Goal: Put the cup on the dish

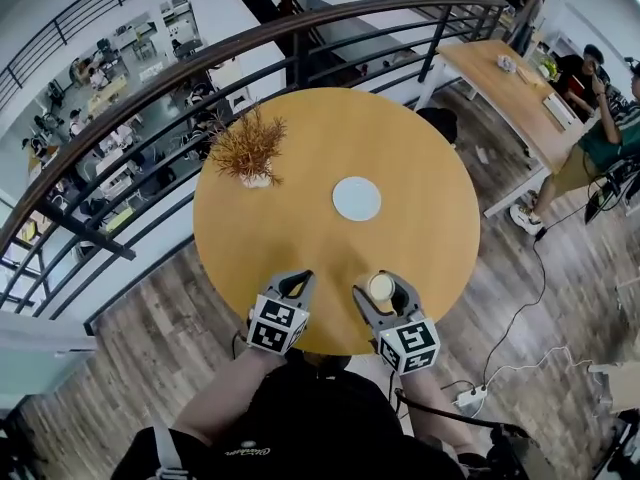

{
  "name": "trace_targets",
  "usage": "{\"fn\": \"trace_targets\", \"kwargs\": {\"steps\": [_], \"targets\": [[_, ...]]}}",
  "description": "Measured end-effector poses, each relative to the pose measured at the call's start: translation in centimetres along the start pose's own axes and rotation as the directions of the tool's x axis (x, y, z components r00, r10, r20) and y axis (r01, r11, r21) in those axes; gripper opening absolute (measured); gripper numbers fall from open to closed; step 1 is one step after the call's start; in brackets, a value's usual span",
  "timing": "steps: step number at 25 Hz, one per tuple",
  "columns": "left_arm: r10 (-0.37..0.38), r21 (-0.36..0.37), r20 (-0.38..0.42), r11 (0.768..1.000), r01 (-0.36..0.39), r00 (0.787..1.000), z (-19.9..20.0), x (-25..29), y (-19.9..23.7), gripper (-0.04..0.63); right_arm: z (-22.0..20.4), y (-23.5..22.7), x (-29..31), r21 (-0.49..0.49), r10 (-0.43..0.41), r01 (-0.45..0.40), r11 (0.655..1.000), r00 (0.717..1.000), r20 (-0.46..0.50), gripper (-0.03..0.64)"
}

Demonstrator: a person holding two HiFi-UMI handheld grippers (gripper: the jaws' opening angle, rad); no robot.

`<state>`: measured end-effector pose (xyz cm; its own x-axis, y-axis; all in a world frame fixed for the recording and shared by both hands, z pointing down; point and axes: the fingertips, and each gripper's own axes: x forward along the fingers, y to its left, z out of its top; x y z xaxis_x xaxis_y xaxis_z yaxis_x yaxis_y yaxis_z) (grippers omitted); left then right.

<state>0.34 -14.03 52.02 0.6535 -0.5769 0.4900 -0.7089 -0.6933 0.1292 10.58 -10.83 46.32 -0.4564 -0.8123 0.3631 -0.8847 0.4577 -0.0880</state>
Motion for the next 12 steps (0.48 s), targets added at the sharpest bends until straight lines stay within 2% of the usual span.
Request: {"fn": "trace_targets", "kwargs": {"steps": [12], "targets": [[-0.029,-0.034,-0.113,0.999,0.025,0.993,-5.2,3.8,1.8,0.009,-6.4,-1.2,2.9,0.082,-0.007,0.017,0.996,0.993,-0.118,0.253]]}}
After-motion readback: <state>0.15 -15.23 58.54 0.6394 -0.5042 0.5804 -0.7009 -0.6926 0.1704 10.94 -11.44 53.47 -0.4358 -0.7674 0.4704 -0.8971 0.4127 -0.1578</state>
